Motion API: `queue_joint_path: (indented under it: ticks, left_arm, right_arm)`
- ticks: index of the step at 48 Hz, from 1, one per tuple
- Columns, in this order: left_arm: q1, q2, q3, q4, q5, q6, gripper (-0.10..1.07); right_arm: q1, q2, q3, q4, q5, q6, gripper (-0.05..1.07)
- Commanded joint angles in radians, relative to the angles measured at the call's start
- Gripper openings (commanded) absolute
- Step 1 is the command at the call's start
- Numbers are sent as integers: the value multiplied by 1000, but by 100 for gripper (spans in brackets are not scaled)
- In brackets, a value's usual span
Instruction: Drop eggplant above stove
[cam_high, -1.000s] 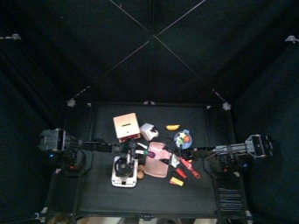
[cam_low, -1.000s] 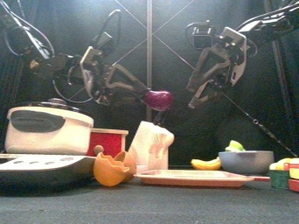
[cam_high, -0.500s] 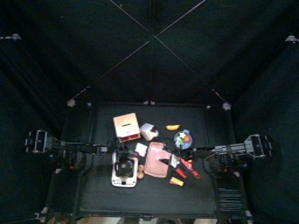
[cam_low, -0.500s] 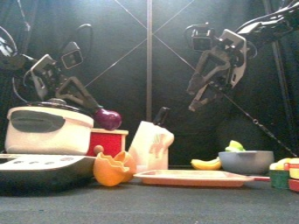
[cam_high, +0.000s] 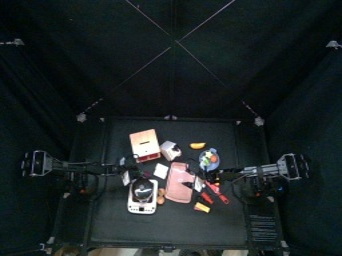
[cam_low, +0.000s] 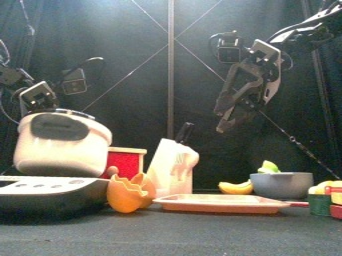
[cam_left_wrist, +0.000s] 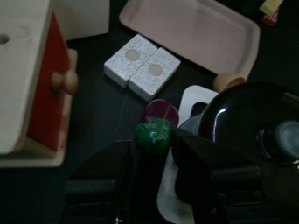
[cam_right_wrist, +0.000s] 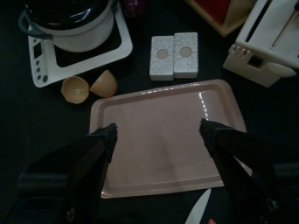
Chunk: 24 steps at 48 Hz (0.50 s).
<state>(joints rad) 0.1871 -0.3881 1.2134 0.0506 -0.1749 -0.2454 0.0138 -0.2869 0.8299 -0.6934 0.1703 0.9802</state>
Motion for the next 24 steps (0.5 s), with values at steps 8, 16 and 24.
queue_joint_path:
  ticks: [8, 16, 24]
  left_arm:
    - [11, 0, -12, -14, 2, 0, 84]
    - [11, 0, -17, -12, 2, 2, 87]
    - [12, -5, -18, -12, 0, 2, 87]
  right_arm:
    - [-2, -8, -23, 0, -3, 0, 104]
    - [-2, -5, -23, 0, -3, 2, 104]
    - [-2, -2, -23, 0, -3, 2, 104]
